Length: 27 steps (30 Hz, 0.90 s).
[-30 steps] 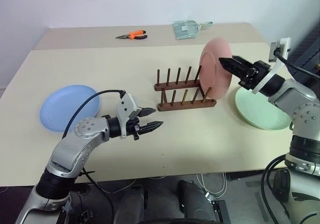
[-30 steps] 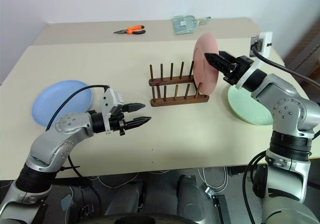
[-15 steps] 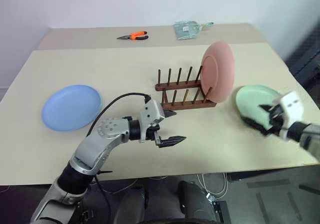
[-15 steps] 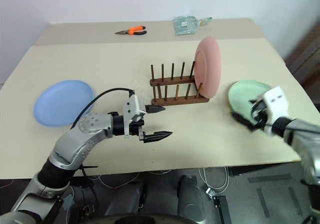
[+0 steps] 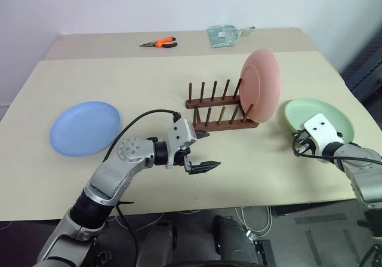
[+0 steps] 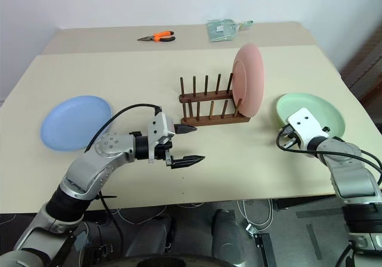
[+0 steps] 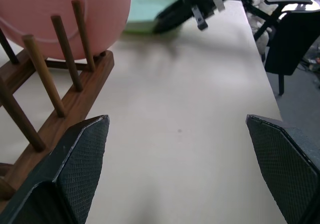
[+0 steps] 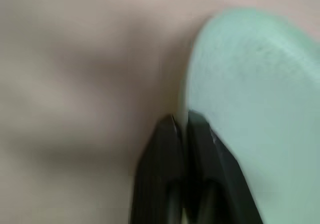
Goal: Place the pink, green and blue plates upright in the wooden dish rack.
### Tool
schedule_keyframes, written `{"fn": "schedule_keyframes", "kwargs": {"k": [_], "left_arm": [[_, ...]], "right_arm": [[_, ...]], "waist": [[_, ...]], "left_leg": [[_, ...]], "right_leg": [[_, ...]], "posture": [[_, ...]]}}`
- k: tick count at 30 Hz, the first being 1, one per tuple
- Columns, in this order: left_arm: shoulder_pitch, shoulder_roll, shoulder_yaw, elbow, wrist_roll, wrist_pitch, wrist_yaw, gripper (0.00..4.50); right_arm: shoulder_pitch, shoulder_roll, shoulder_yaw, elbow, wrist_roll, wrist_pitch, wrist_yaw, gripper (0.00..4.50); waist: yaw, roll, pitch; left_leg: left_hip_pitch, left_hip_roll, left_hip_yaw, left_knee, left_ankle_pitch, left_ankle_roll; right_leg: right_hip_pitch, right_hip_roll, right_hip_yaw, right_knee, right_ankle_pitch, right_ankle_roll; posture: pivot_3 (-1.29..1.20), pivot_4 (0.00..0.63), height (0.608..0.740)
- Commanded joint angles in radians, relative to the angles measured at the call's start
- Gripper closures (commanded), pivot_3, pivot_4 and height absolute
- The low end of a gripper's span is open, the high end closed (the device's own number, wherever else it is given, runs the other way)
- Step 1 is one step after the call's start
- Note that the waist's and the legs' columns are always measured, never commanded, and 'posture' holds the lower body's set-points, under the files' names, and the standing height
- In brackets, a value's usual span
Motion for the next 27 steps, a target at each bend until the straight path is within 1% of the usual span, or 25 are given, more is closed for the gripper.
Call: {"fn": "schedule_keyframes", "kwargs": {"k": [1, 3, 5, 7, 9, 11, 12, 13, 15, 16, 17, 18, 19, 23, 27], "left_arm": [[0.014, 0.000, 0.039, -0.040, -0.003, -0.008, 0.020, 0.00], [0.011, -0.030, 0.075, -0.016, -0.002, -0.011, 0.073, 0.00], [0.016, -0.038, 0.084, 0.005, 0.017, -0.020, 0.097, 0.00], [0.032, -0.030, 0.078, 0.005, 0.031, -0.042, 0.086, 0.00], [0.046, -0.030, 0.084, 0.012, 0.036, -0.052, 0.087, 0.00], [0.055, -0.022, 0.087, 0.025, 0.052, -0.070, 0.087, 0.00], [0.058, -0.018, 0.095, 0.032, 0.055, -0.078, 0.086, 0.00], [0.061, -0.015, 0.104, 0.038, 0.054, -0.083, 0.086, 0.00], [0.069, -0.007, 0.131, 0.047, 0.045, -0.090, 0.082, 0.00], [0.074, -0.002, 0.148, 0.051, 0.036, -0.090, 0.078, 0.00], [0.079, 0.003, 0.162, 0.055, 0.029, -0.087, 0.074, 0.00], [0.087, 0.012, 0.178, 0.058, 0.026, -0.088, 0.072, 0.00], [0.097, 0.020, 0.189, 0.058, 0.027, -0.089, 0.070, 0.00], [0.122, 0.032, 0.200, 0.052, 0.031, -0.097, 0.062, 0.00], [0.134, 0.032, 0.200, 0.040, 0.033, -0.098, 0.064, 0.00]], "right_arm": [[-0.090, 0.017, -0.091, -0.017, -0.018, -0.067, -0.091, 4.44], [-0.206, 0.048, -0.164, -0.043, 0.035, -0.093, -0.138, 4.44], [-0.342, 0.097, -0.246, -0.082, 0.148, -0.072, -0.162, 4.44], [-0.447, 0.137, -0.305, -0.114, 0.257, -0.022, -0.168, 4.44], [-0.553, 0.170, -0.352, -0.157, 0.432, 0.073, -0.139, 4.44], [-0.629, 0.192, -0.372, -0.219, 0.626, 0.186, -0.104, 4.44], [-0.658, 0.204, -0.372, -0.253, 0.750, 0.265, -0.102, 4.44], [-0.678, 0.216, -0.366, -0.284, 0.851, 0.326, -0.104, 4.44], [-0.709, 0.276, -0.335, -0.320, 1.019, 0.420, -0.177, 4.44], [-0.716, 0.313, -0.315, -0.319, 1.107, 0.468, -0.242, 4.44], [-0.719, 0.345, -0.297, -0.322, 1.163, 0.498, -0.298, 4.44], [-0.724, 0.404, -0.286, -0.304, 1.258, 0.502, -0.398, 4.44], [-0.723, 0.446, -0.274, -0.291, 1.307, 0.504, -0.467, 4.44], [-0.704, 0.509, -0.248, -0.260, 1.411, 0.496, -0.631, 4.44], [-0.660, 0.506, -0.215, -0.239, 1.421, 0.499, -0.700, 4.44]], "waist": [[-0.003, 0.001, 0.001], [-0.007, 0.004, 0.002], [-0.007, 0.005, 0.003], [-0.004, 0.006, 0.003], [-0.001, 0.004, 0.002], [0.002, 0.004, 0.002], [0.001, 0.004, 0.002], [0.000, 0.004, 0.002], [-0.002, 0.004, 0.002], [-0.004, 0.004, 0.002], [-0.006, 0.004, 0.002], [-0.006, 0.004, 0.002], [-0.007, 0.004, 0.002], [0.002, 0.004, 0.002], [0.004, 0.004, 0.002]], "left_leg": [[0.000, 0.000, 0.000, 0.000, 0.000, 0.000], [0.000, 0.000, 0.001, 0.000, 0.000, 0.000], [0.000, 0.000, 0.001, 0.000, 0.000, 0.000], [0.000, 0.000, 0.000, -0.001, 0.000, 0.000], [0.000, 0.001, -0.002, -0.002, 0.000, 0.000], [-0.001, 0.001, -0.004, -0.002, 0.000, 0.000], [-0.001, 0.001, -0.004, -0.002, 0.000, 0.000], [-0.002, 0.001, -0.004, -0.002, 0.000, 0.000], [-0.001, 0.002, -0.004, -0.001, 0.000, 0.000], [-0.001, 0.002, -0.004, -0.001, 0.000, 0.000], [0.000, 0.002, -0.004, -0.001, 0.000, 0.000], [0.000, 0.003, -0.004, -0.002, 0.000, 0.000], [0.000, 0.003, -0.003, -0.002, 0.000, 0.000], [-0.003, 0.002, -0.004, -0.002, 0.000, 0.000], [-0.007, 0.000, -0.004, 0.000, 0.000, 0.000]], "right_leg": [[0.000, 0.000, 0.000, 0.000, 0.000, 0.000], [-0.001, 0.000, 0.001, 0.000, 0.000, 0.000], [-0.001, 0.000, 0.001, 0.001, 0.001, 0.000], [-0.001, 0.001, 0.001, 0.002, 0.001, 0.000], [-0.001, 0.002, -0.001, 0.001, 0.001, 0.000], [-0.001, 0.002, -0.002, 0.001, 0.003, -0.003], [-0.001, 0.002, -0.002, 0.000, 0.003, -0.004], [-0.001, 0.002, -0.002, 0.000, 0.003, -0.004], [-0.001, 0.001, -0.001, 0.000, 0.003, -0.004], [-0.001, 0.001, -0.001, 0.000, 0.003, -0.004], [-0.001, 0.001, -0.001, 0.001, 0.003, -0.004], [-0.001, 0.001, -0.001, 0.001, 0.003, -0.005], [-0.001, 0.001, -0.001, 0.001, 0.003, -0.005], [-0.004, 0.001, -0.001, 0.002, 0.003, -0.005], [-0.005, 0.000, -0.001, 0.000, 0.003, -0.005]], "posture": [[0.00, 0.150, 0.740], [0.00, 0.150, 0.740], [0.00, 0.150, 0.740], [0.00, 0.150, 0.740], [0.00, 0.150, 0.740], [0.00, 0.150, 0.740], [0.00, 0.150, 0.740], [0.00, 0.150, 0.740], [0.00, 0.150, 0.740], [0.00, 0.150, 0.740], [0.00, 0.150, 0.740], [0.00, 0.150, 0.740], [0.00, 0.150, 0.740], [0.00, 0.150, 0.740], [0.00, 0.150, 0.740]]}}
